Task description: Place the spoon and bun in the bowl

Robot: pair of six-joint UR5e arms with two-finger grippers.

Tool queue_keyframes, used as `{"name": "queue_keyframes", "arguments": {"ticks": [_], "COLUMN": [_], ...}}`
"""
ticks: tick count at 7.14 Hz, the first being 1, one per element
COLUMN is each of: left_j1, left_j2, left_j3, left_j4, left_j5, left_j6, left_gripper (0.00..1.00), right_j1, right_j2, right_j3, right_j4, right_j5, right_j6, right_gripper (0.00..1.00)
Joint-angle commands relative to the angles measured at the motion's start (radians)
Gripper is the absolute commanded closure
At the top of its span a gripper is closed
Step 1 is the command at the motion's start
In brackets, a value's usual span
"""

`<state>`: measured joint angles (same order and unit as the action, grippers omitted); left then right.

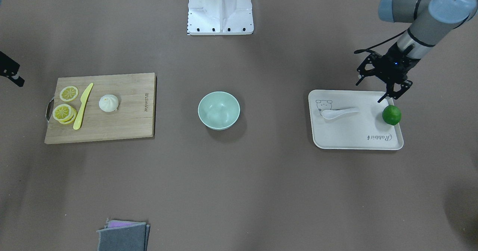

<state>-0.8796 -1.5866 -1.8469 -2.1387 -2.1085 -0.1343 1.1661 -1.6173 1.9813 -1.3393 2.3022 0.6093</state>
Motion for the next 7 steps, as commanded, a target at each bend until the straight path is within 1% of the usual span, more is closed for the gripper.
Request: {"name": "queue_keyframes", "arguments": {"ticks": [1, 2, 3, 5, 7], "left_j1": [0.074, 0.089, 0.09, 0.09, 0.091], "left_j2": [-0.029, -0.029, -0.027, -0.074, -0.114], "left_j3": [0.034, 0.052, 0.079, 0.144, 0.176], "left_j4": [0.0, 0.002, 0.002, 0.002, 0.003], "left_j5": [0.028, 0.054, 0.08, 0.096, 0.105], "left_j6": [0.012, 0.059, 0.146, 0.174, 0.191], "left_gripper": [0.23, 0.26, 0.27, 0.29, 0.34], "right_j1": [-0.112, -0.152, -0.163, -0.209, -0.229], "right_j2": [0.02, 0.031, 0.039, 0.042, 0.056], "right_j3": [0.023, 0.033, 0.033, 0.034, 0.036], "right_j4": [0.0, 0.0, -0.001, -0.001, -0.001], "right_j5": [-0.035, -0.04, -0.04, -0.041, -0.047], "right_j6": [0.081, 0.125, 0.128, 0.129, 0.129], "right_gripper": [0.0, 0.0, 0.0, 0.0, 0.0]}}
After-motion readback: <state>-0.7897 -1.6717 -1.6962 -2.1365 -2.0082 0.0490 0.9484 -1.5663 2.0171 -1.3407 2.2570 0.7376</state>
